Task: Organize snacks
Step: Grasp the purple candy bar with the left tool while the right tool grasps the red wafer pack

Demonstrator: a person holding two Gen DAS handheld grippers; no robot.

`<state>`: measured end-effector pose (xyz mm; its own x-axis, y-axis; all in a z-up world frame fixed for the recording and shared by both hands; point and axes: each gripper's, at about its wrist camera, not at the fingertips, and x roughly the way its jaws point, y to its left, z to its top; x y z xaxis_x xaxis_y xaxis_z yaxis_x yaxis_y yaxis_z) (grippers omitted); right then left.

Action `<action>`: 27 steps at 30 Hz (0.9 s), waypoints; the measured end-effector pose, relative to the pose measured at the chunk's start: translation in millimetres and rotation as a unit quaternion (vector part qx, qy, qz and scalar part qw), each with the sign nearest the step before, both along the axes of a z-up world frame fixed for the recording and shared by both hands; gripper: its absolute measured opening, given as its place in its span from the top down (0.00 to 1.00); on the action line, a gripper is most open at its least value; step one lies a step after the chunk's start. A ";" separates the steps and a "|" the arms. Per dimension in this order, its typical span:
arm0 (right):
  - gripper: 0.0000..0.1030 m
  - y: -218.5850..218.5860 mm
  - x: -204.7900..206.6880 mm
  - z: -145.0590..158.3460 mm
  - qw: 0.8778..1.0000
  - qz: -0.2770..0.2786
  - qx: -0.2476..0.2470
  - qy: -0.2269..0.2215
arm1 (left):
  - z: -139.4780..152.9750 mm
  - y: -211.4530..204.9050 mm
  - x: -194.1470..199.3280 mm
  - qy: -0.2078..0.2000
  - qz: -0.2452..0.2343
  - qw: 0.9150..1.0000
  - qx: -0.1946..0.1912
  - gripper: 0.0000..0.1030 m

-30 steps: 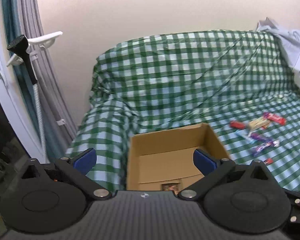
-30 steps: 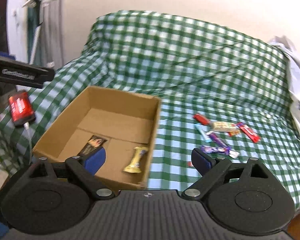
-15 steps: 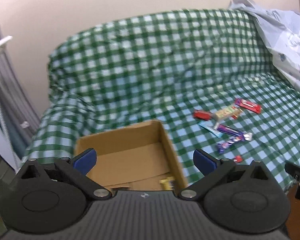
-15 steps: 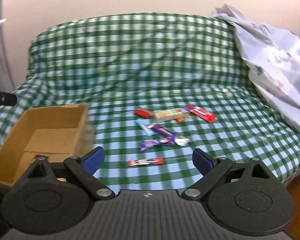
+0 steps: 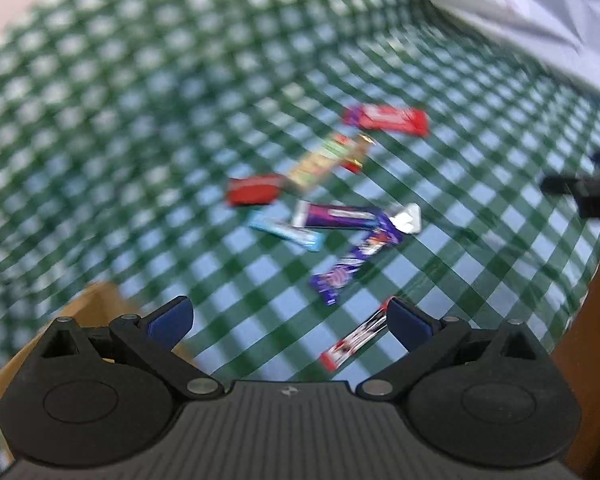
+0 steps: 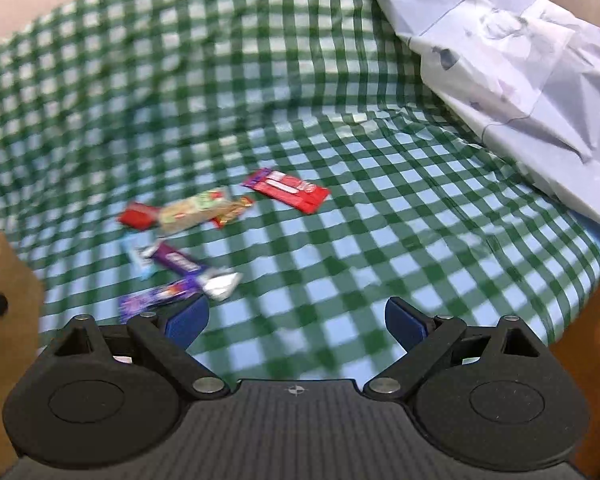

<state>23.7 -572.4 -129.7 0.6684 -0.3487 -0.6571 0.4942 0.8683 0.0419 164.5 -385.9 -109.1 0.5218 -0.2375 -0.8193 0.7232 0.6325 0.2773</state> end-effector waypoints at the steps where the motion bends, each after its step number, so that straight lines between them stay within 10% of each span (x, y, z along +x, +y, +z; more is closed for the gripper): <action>1: 0.07 -12.2 15.8 -6.8 1.000 0.007 -0.006 0.005 | -13.8 -12.1 11.0 0.013 -0.008 1.000 0.008 0.00; 14: 0.07 -134.7 233.3 -100.8 0.993 0.104 -0.047 0.040 | -130.4 -92.3 102.5 0.102 -0.018 0.992 0.067 0.06; 16: 0.07 -144.8 259.9 -112.9 0.992 0.105 -0.028 0.058 | -131.0 -91.9 114.8 0.126 -0.005 0.991 0.054 0.26; 18: 0.00 -154.8 277.5 -123.9 0.993 0.097 -0.008 0.065 | -132.0 -91.8 125.3 0.164 0.012 0.985 0.044 0.80; 20: 0.01 -160.0 282.3 -125.0 0.993 0.106 -0.001 0.049 | -133.3 -85.0 131.3 0.194 0.032 0.980 0.030 0.88; 22: 0.34 -156.1 276.3 -121.0 0.991 0.130 -0.010 0.031 | -127.4 -77.3 130.8 0.191 0.035 0.981 0.013 0.88; 27: 0.65 -149.2 248.7 -112.3 0.991 0.131 0.010 0.039 | -87.5 -53.9 116.8 0.181 0.056 0.981 -0.048 0.88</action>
<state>272.4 -721.6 -242.0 0.6812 -0.1568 -0.7151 0.2548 0.9665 0.0308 281.3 -439.8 -196.6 0.2270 -0.2810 -0.9325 0.6885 0.7235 -0.0504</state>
